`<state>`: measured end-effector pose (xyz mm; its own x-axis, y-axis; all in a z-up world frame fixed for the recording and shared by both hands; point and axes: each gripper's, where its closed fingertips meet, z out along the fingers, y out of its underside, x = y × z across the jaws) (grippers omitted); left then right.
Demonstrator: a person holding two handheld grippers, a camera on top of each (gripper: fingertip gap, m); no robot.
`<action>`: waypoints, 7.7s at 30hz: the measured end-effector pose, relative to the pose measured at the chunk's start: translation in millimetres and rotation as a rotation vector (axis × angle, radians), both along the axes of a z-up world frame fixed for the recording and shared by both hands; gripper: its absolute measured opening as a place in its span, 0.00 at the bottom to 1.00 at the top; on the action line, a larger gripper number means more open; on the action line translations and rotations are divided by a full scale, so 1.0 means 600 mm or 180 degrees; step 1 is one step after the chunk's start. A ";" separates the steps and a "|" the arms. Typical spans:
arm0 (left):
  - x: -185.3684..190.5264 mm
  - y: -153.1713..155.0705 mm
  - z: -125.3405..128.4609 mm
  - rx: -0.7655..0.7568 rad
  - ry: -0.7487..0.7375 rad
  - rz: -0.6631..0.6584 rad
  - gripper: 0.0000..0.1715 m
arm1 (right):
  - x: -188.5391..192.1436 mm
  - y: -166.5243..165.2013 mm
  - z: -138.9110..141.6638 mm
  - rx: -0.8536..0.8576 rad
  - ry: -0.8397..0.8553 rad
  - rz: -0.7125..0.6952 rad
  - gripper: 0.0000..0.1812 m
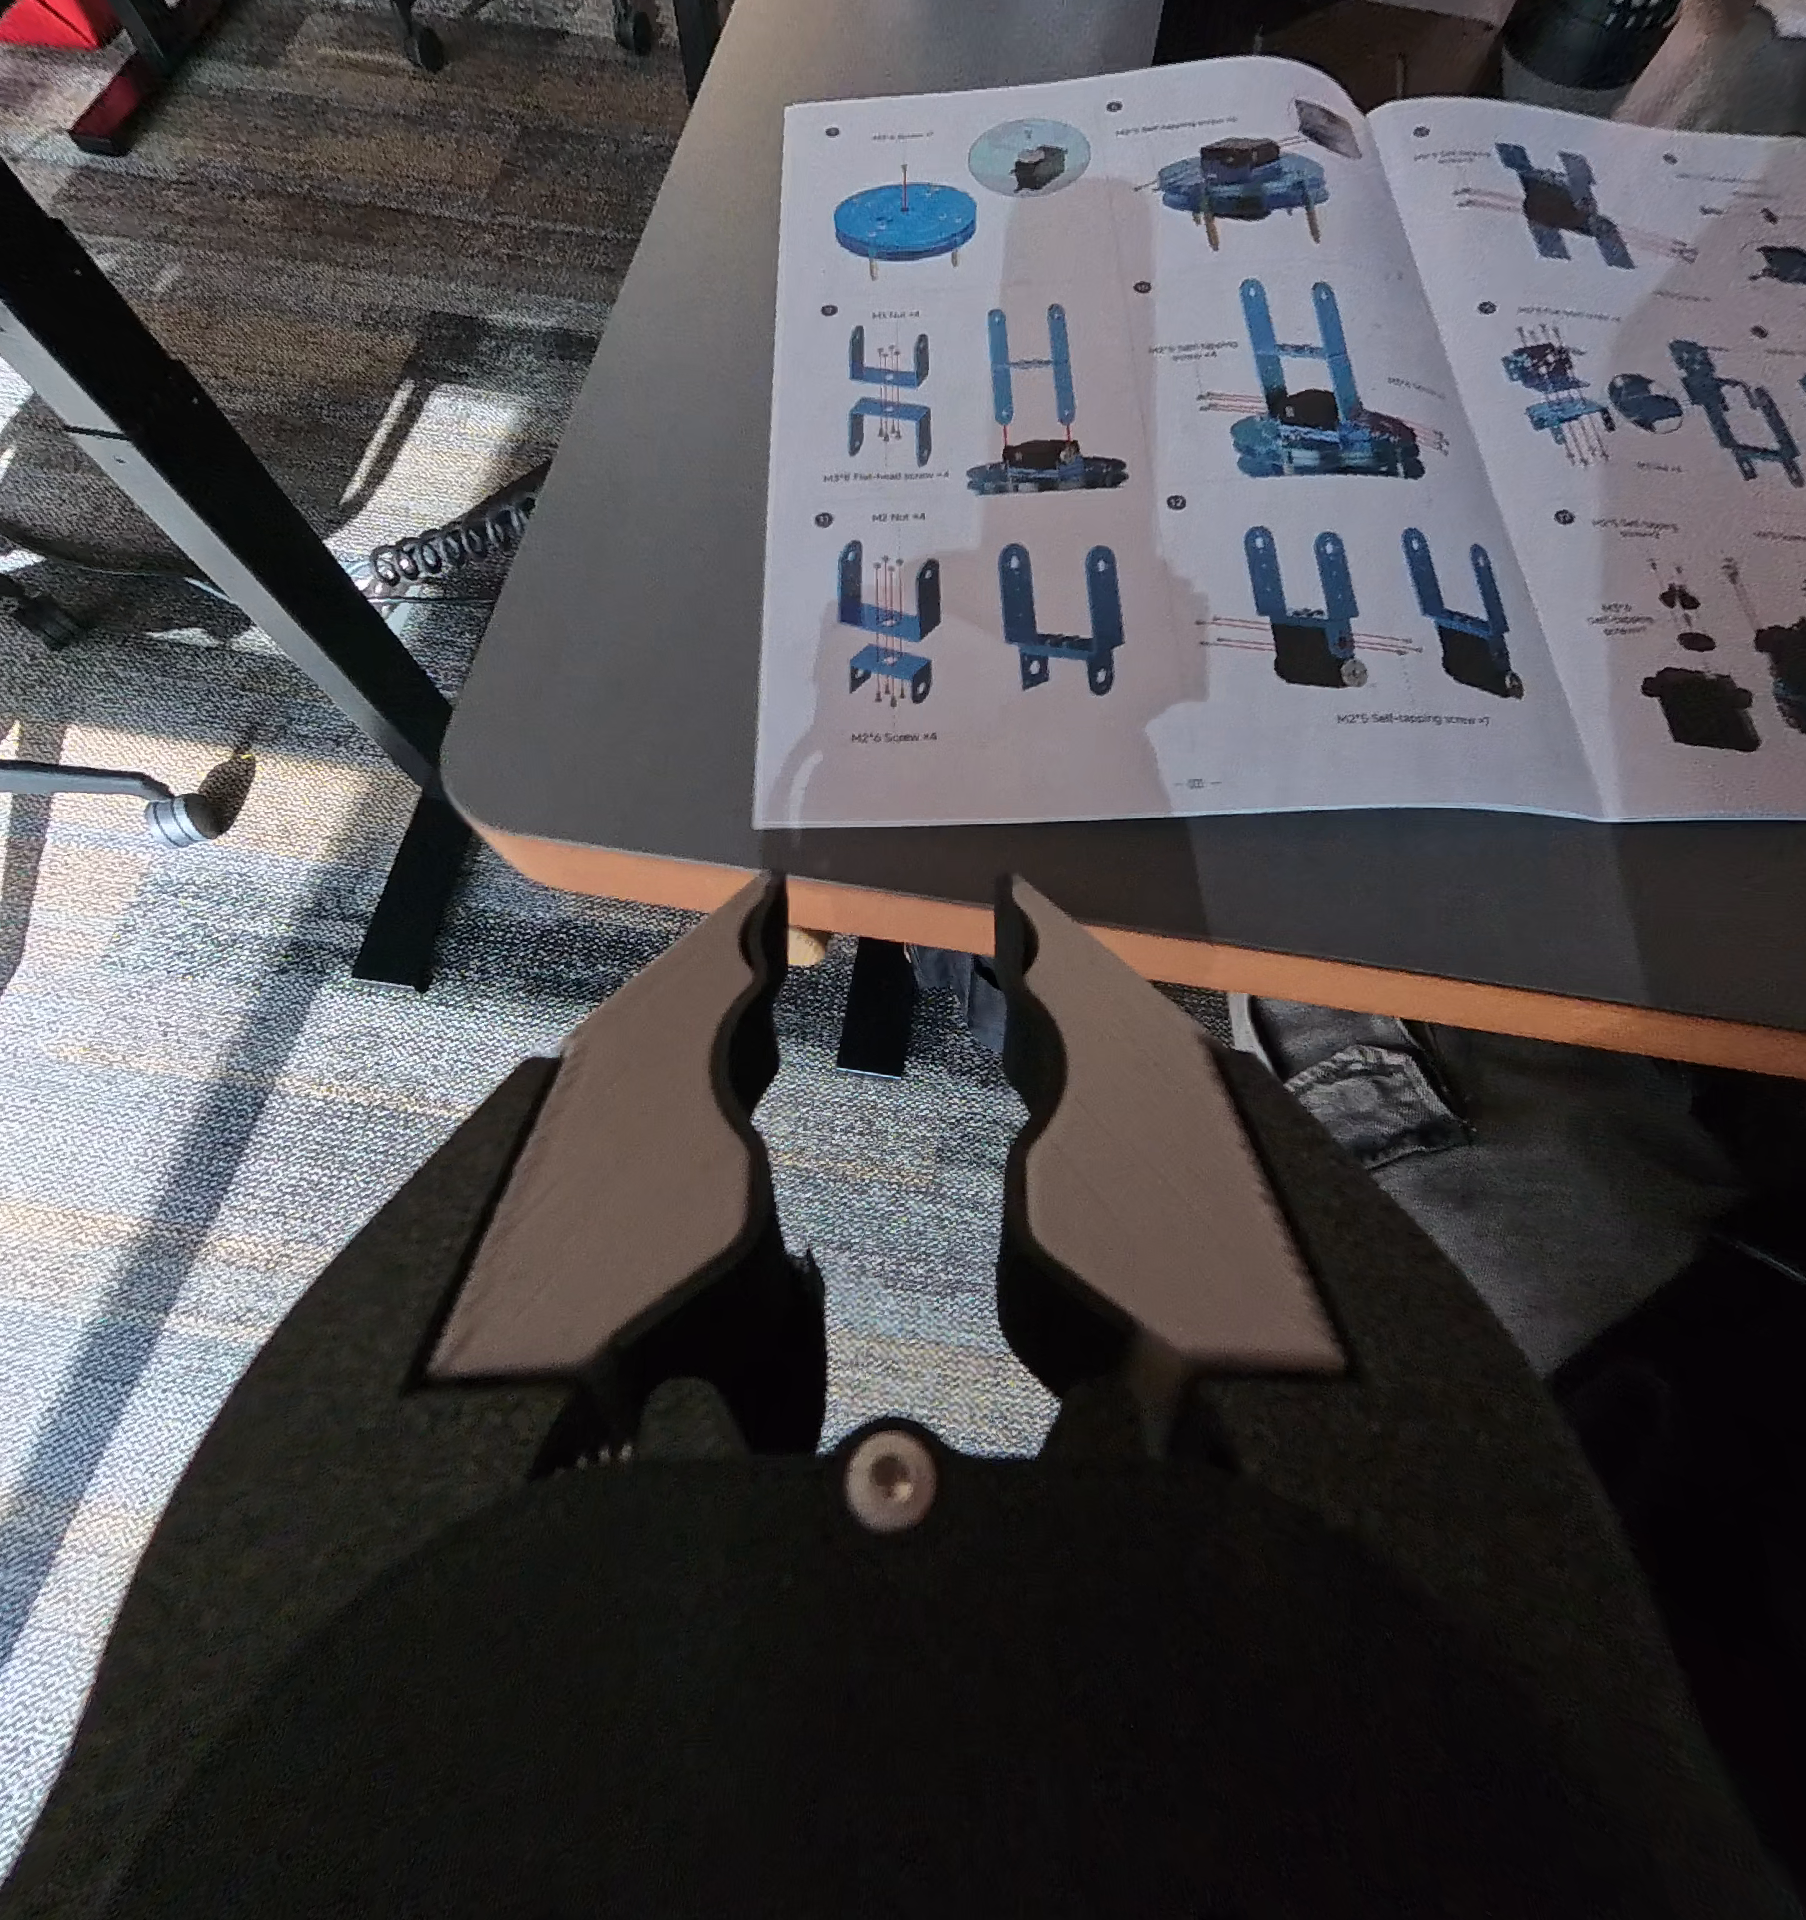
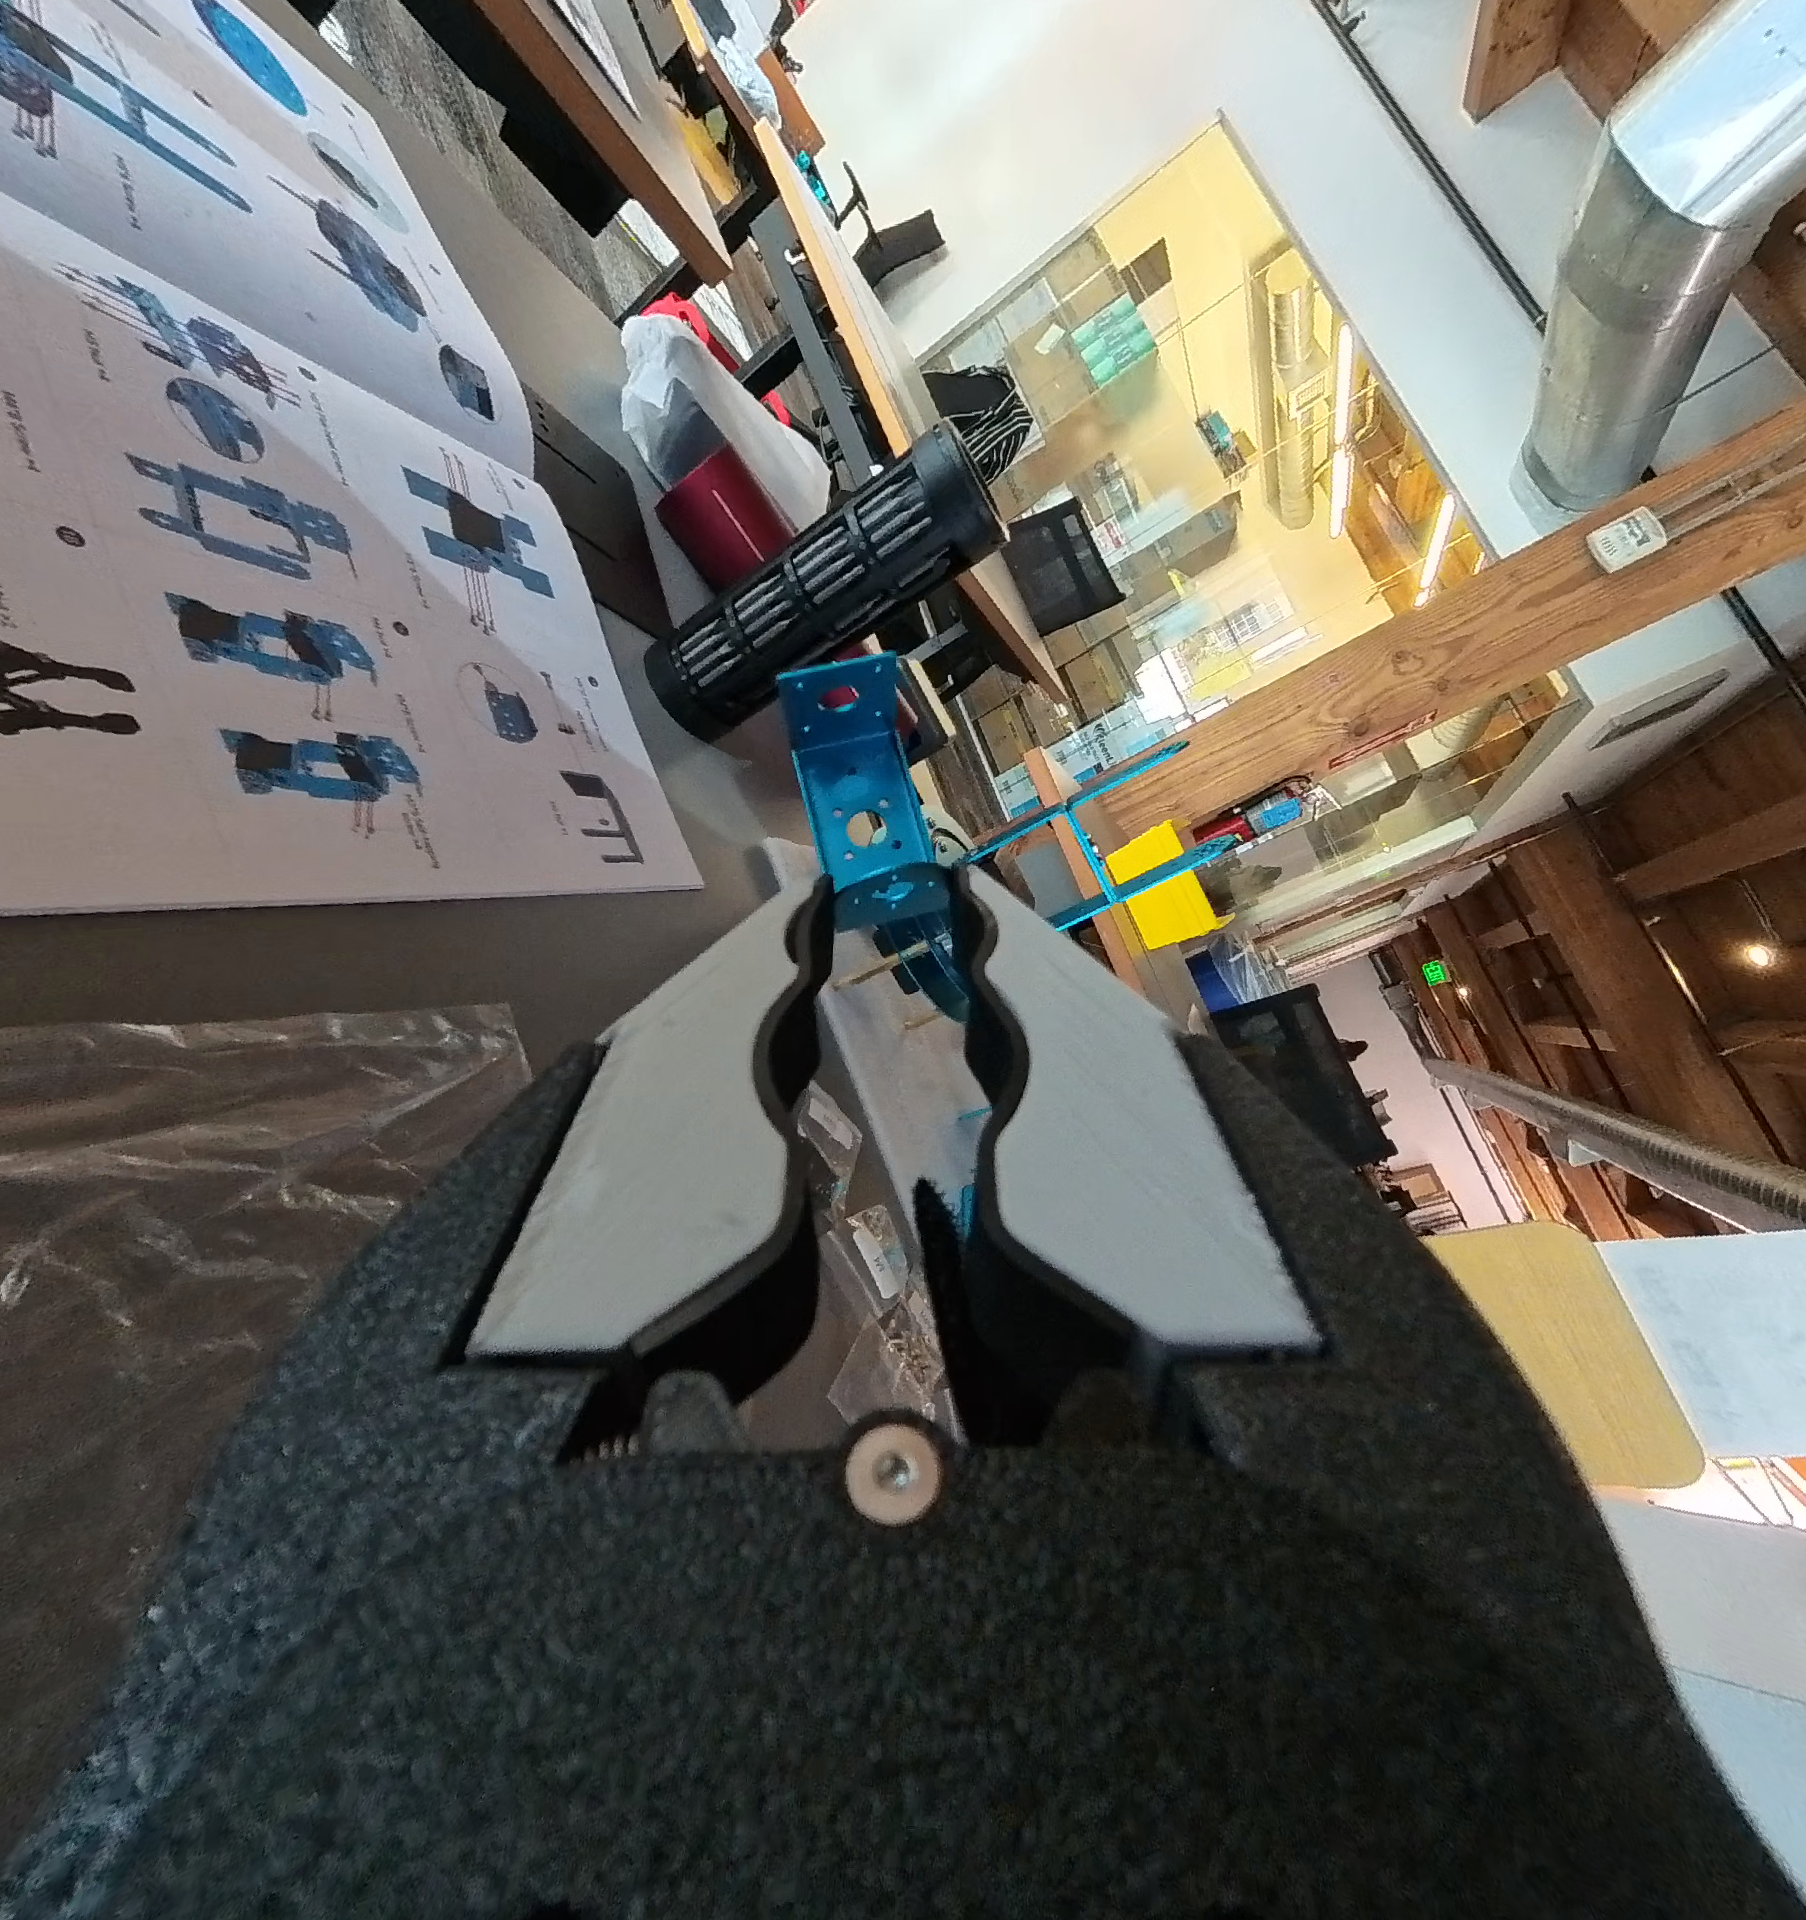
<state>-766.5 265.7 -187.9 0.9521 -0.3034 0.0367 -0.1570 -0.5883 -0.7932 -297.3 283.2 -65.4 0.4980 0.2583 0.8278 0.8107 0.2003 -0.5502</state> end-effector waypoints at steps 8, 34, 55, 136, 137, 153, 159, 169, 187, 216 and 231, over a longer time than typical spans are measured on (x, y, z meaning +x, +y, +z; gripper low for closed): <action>0.205 0.008 0.060 0.0224 -0.0501 -0.1027 0.23 | 0.042 -0.075 -0.170 -0.2524 0.0180 0.0172 0.12; 0.372 -0.021 0.079 0.0033 -0.0111 -0.1114 0.23 | 0.286 -0.156 -0.139 -0.2238 0.2549 -0.0293 0.23; 0.340 -0.027 0.044 -0.0009 0.0003 -0.1018 0.23 | 0.081 -0.154 -0.161 -0.2665 0.1853 0.0360 0.20; 0.754 -0.030 0.014 0.0074 0.0380 -0.3483 0.32 | 0.313 -0.070 -0.139 -0.2332 0.1693 -0.0307 0.18; 0.750 -0.009 0.027 0.0153 0.0328 -0.3344 0.32 | 0.328 -0.056 -0.139 -0.2312 0.1727 -0.0382 0.18; 0.938 0.128 0.072 0.0119 0.0318 -0.3286 0.26 | 0.442 0.003 -0.195 -0.2243 0.2048 -0.1129 0.19; 1.059 0.132 0.061 0.0119 0.0390 -0.3684 0.26 | 0.493 -0.028 -0.187 -0.2137 0.2228 -0.1285 0.19; 1.186 0.118 0.028 0.0003 0.0456 -0.3995 0.27 | 0.523 -0.060 -0.181 -0.2056 0.2257 -0.1442 0.19; 1.225 0.023 -0.008 -0.0132 0.0482 -0.4451 0.27 | 0.566 -0.086 -0.213 -0.2186 0.2061 -0.1793 0.19; 1.077 -0.103 0.099 -0.0216 -0.0806 -0.4037 0.11 | 0.302 -0.125 -0.125 -0.2043 0.2396 -0.1059 0.01; 0.969 -0.091 0.142 -0.0989 -0.1990 -0.3744 0.00 | 0.195 -0.098 -0.073 -0.1325 0.1780 -0.0453 0.33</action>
